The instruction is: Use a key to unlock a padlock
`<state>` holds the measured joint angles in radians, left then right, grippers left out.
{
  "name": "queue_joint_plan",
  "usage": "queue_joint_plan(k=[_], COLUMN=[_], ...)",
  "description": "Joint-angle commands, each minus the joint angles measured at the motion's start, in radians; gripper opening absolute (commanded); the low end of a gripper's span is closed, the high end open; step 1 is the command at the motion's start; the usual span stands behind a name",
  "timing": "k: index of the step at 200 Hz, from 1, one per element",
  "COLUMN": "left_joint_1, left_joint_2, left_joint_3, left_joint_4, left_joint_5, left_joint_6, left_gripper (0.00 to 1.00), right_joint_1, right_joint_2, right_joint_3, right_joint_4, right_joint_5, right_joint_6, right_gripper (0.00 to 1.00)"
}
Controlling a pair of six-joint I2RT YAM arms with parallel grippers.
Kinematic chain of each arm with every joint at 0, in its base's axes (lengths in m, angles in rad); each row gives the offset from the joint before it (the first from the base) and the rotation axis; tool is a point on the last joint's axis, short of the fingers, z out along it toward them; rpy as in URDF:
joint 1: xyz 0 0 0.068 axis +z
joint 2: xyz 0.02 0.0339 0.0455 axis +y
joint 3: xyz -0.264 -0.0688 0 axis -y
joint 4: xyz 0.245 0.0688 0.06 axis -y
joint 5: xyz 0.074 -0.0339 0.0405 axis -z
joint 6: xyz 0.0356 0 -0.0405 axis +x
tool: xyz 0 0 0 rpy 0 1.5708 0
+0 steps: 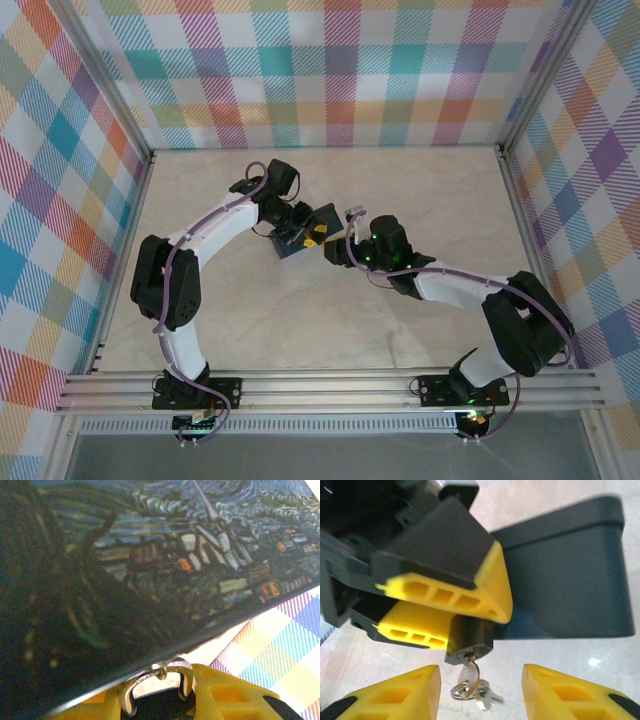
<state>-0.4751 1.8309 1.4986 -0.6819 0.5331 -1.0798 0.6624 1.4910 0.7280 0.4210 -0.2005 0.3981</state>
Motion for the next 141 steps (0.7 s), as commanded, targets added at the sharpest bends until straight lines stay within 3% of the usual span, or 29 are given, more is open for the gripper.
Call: queue_joint_plan(k=[1, 65, 141], left_joint_1=[-0.003, -0.003, -0.002], left_joint_2=[-0.041, -0.065, -0.078], left_joint_3=[0.031, 0.006, -0.006], left_joint_4=[0.002, 0.013, 0.020], left_joint_5=[0.022, 0.027, 0.034], left_joint_6=[0.018, 0.013, 0.004], left_gripper=[0.04, 0.04, 0.04], right_joint_1=[0.005, 0.005, 0.003], right_joint_2=[0.031, 0.119, 0.126], right_joint_3=[0.039, 0.057, 0.030], right_joint_4=[0.012, 0.149, 0.331], right_joint_5=[-0.047, -0.047, -0.066], right_joint_6=[0.067, 0.141, 0.237], right_gripper=[0.45, 0.40, 0.45])
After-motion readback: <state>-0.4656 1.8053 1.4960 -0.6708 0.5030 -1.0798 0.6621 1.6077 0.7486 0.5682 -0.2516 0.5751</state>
